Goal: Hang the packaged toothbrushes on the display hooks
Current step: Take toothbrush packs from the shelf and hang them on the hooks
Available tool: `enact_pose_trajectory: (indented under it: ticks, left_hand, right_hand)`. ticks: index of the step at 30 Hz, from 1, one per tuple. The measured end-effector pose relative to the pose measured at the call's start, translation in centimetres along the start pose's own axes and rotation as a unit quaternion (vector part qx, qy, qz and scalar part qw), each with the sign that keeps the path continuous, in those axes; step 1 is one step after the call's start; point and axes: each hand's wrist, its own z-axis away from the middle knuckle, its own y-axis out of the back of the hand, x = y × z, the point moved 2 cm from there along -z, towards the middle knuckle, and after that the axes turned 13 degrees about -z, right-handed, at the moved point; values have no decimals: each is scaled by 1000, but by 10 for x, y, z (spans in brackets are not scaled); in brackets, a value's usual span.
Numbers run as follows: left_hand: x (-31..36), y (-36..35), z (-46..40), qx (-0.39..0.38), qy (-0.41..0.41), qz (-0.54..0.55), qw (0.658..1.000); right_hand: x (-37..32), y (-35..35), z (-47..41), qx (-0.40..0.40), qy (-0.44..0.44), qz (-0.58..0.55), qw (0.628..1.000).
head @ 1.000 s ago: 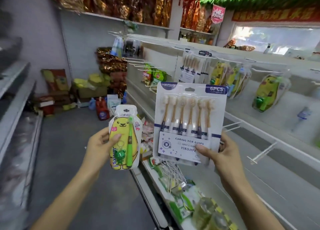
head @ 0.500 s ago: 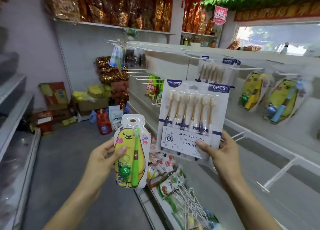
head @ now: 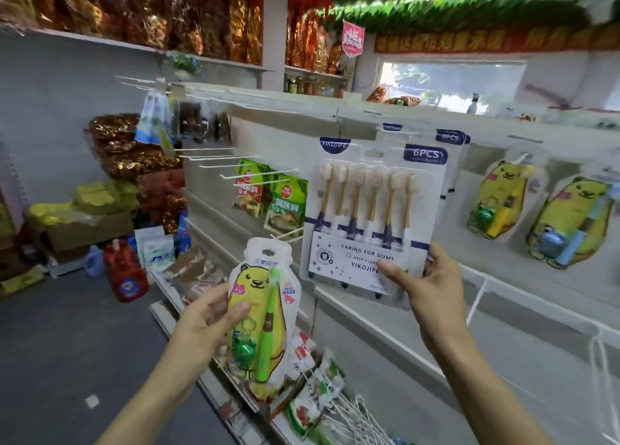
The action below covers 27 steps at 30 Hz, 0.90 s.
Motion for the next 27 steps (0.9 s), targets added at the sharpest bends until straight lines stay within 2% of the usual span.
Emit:
enact_pose_trajectory:
  ticks: [8,16,27]
  left_hand:
    - [-17,35,-89,-124,-28,-4,992]
    - [-27,37,-127,-217,-28,-1,976]
    - [-38,23,-162,-265,-36,66,961]
  right_hand:
    - [5,-38,-35,93,30,-2,995]
    - [14,-48,-58,155,37,19,987]
    - [41,-23,-127,215,16,53,975]
